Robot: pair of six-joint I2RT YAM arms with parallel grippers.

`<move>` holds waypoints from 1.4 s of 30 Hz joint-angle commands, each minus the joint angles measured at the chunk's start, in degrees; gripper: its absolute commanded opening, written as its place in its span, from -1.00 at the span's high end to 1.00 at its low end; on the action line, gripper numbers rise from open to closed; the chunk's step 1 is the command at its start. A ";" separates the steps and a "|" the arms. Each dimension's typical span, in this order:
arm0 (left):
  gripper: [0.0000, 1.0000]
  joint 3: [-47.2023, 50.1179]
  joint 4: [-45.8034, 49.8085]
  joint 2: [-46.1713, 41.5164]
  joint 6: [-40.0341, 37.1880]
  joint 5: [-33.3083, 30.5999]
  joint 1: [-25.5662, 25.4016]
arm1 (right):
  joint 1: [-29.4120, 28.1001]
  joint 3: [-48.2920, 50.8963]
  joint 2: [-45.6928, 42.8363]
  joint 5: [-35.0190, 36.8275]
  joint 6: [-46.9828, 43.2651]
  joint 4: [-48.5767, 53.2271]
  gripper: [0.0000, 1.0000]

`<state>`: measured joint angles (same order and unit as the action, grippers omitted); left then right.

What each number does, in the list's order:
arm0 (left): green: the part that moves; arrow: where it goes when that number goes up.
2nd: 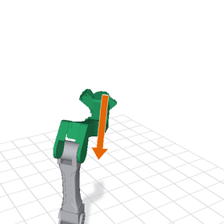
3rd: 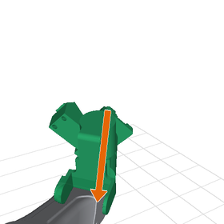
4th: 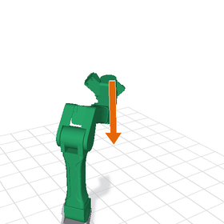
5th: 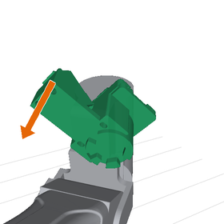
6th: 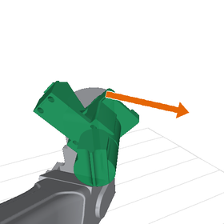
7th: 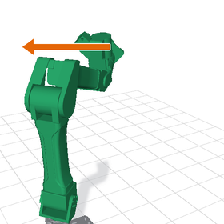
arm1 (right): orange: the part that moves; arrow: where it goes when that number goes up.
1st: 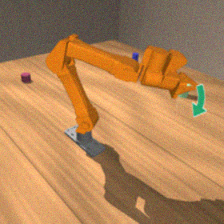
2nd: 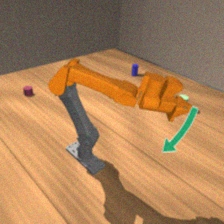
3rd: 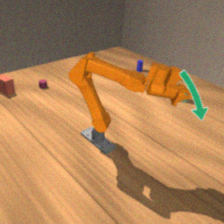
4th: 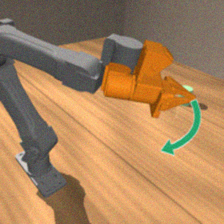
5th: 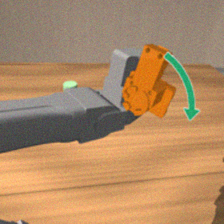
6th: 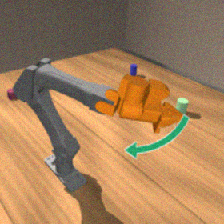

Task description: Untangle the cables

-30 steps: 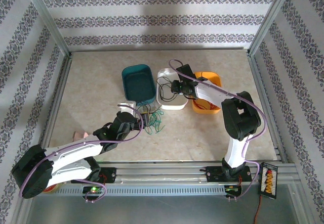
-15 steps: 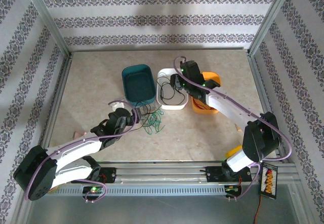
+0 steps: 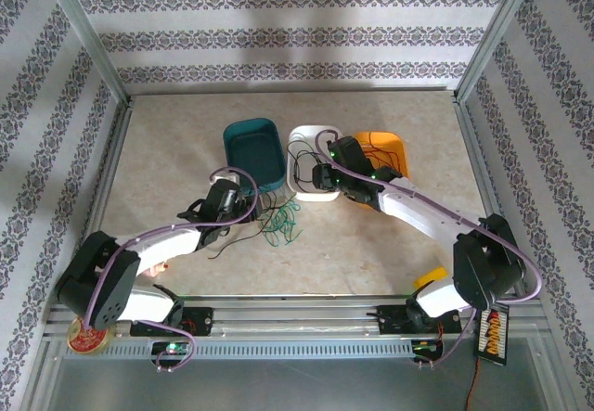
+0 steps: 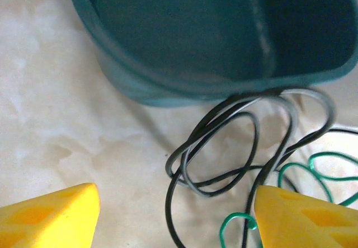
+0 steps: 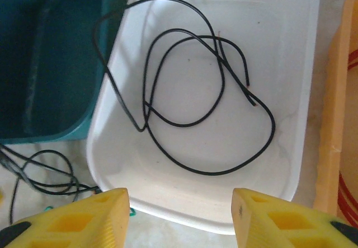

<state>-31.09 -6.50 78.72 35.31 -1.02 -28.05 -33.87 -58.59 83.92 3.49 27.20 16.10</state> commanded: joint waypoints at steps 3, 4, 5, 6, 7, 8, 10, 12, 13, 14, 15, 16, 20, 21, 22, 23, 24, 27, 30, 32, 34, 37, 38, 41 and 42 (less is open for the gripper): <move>-0.34 -0.15 -2.43 5.22 -1.62 2.24 0.37 | -2.29 0.04 -1.81 -3.26 -1.56 -1.36 -0.02; -0.27 -0.58 -2.16 6.11 -1.94 2.61 0.22 | -2.75 -0.06 -1.80 -3.20 -1.77 -1.33 -0.02; -0.18 -0.81 -2.24 6.95 -2.20 3.19 0.11 | -3.17 -0.21 -1.90 -3.28 -1.88 -1.38 -0.02; 0.02 -0.97 -2.67 7.62 -2.63 3.91 -0.17 | -3.51 -0.29 -1.89 -3.52 -1.97 -1.66 -0.02; 0.22 -1.02 -2.90 7.97 -2.91 4.53 -0.37 | -3.79 -0.23 -1.84 -3.63 -2.13 -1.86 -0.02; 0.37 -1.16 -2.90 8.20 -3.41 5.29 -0.74 | -4.13 -0.34 -1.75 -3.88 -2.13 -2.08 -0.02; 0.66 -1.33 -1.65 7.94 -4.79 5.85 -1.68 | -4.71 -0.67 -1.39 -5.04 -2.34 -2.29 -0.02; 0.91 -0.77 -0.18 6.52 -6.49 5.28 -2.88 | -5.47 -1.08 -0.84 -6.15 -3.13 -2.48 -0.01; 0.98 -0.26 0.20 5.59 -7.09 5.07 -3.38 | -5.80 -1.24 -0.55 -6.73 -3.43 -2.56 -0.01; 1.00 0.52 0.64 3.97 -7.50 4.57 -3.90 | -6.15 -1.39 -0.15 -7.44 -3.77 -2.75 -0.01; 1.00 1.26 0.98 2.16 -7.86 4.32 -4.43 | -6.45 -1.53 0.18 -8.01 -3.93 -2.91 -0.01; 1.00 1.91 1.13 0.29 -8.17 3.98 -4.84 | -6.70 -1.72 0.51 -8.85 -4.07 -3.05 -0.01; 1.00 4.86 1.44 -11.08 -10.99 4.29 -6.91 | -7.45 -2.45 2.03 -13.48 -4.05 -4.50 0.01; 1.00 5.51 1.64 -14.20 -12.14 5.57 -7.01 | -7.60 -2.63 2.49 -15.07 -4.05 -5.22 0.01; 1.00 5.85 2.32 -16.61 -13.09 6.36 -7.01 | -7.71 -2.85 2.96 -16.23 -4.00 -5.64 0.02; 1.00 5.89 3.68 -19.00 -14.01 6.87 -7.01 | -7.86 -3.29 3.45 -17.46 -4.06 -5.80 0.02; 1.00 5.78 5.15 -20.85 -14.99 7.11 -7.01 | -8.04 -3.67 4.00 -18.61 -4.18 -5.87 0.02; 1.00 5.94 5.26 -22.76 -14.80 7.34 -7.01 | -8.67 -4.83 5.23 -20.46 -4.61 -6.30 0.03; 1.00 5.45 5.09 -21.05 -14.57 8.53 -7.01 | -9.22 -5.86 6.37 -22.94 -4.57 -6.34 0.06; 1.00 4.93 5.30 -19.99 -14.66 8.67 -7.04 | -9.44 -6.44 6.85 -25.33 -4.74 -6.13 0.07; 1.00 4.47 5.49 -19.61 -14.91 8.66 -7.10 | -9.57 -6.80 7.22 -27.51 -4.85 -5.91 0.07; 1.00 4.16 5.51 -19.97 -15.35 8.49 -7.10 | -9.55 -6.45 7.48 -26.76 -4.69 -5.81 0.07; 1.00 4.05 5.53 -20.05 -15.53 8.55 -7.10 | -9.55 -6.37 7.57 -26.33 -4.78 -5.73 0.07; 1.00 3.54 6.09 -20.09 -15.88 8.86 -7.10 | -9.52 -6.91 8.48 -25.45 -4.09 -5.66 0.06; 1.00 3.49 6.18 -20.08 -15.97 8.90 -7.10 | -9.46 -7.31 8.96 -25.61 -3.93 -5.69 0.05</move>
<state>-25.98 -1.96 59.18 20.97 7.16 -34.54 -42.65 -63.94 91.35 -21.15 23.62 10.87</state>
